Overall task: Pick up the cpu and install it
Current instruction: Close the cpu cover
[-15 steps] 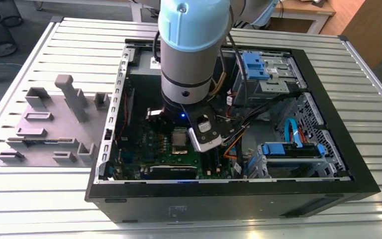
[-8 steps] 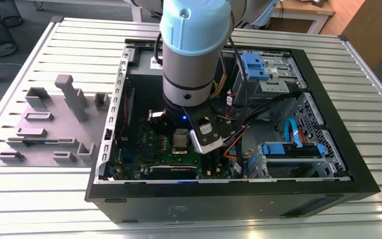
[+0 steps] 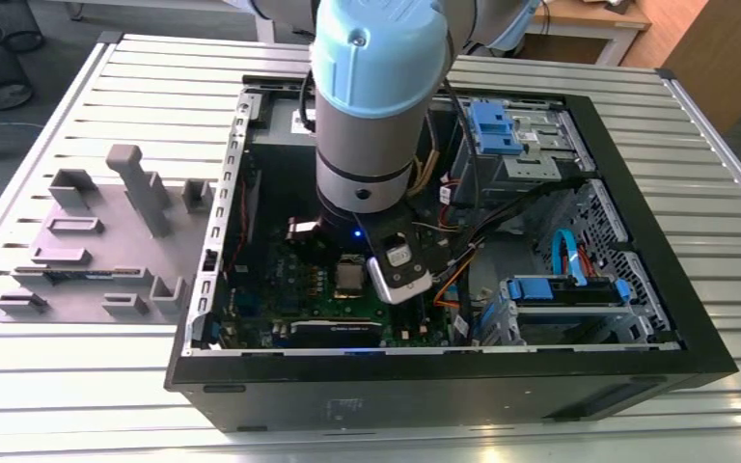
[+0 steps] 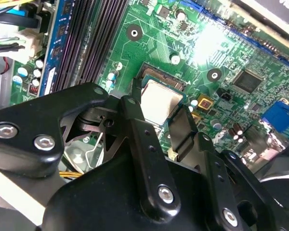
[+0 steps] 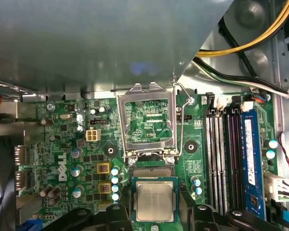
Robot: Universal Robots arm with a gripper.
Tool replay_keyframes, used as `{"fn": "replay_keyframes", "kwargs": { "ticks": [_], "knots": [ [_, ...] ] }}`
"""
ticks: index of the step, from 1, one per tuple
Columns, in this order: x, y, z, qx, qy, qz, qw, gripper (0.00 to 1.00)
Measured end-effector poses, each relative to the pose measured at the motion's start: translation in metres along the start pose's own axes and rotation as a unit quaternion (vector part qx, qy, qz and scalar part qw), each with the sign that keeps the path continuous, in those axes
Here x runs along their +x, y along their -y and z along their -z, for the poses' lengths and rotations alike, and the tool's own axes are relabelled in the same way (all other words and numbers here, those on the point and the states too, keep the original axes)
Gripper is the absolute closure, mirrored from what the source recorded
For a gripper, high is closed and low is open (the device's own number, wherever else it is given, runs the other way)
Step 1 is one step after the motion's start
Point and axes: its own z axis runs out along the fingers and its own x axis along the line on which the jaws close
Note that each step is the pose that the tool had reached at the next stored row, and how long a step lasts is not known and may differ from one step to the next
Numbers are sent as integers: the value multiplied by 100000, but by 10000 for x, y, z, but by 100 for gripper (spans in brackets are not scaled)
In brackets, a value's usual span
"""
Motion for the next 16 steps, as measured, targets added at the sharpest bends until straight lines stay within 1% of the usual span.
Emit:
{"fn": "replay_keyframes", "kwargs": {
  "ticks": [6,11,16],
  "knots": [
    [-1,5,-69,13,-3,7,100000,53],
    [-2,5,-76,21,-6,7,100000,53],
    [-1,-4,-96,23,-17,253,100000,53]
  ]
}}
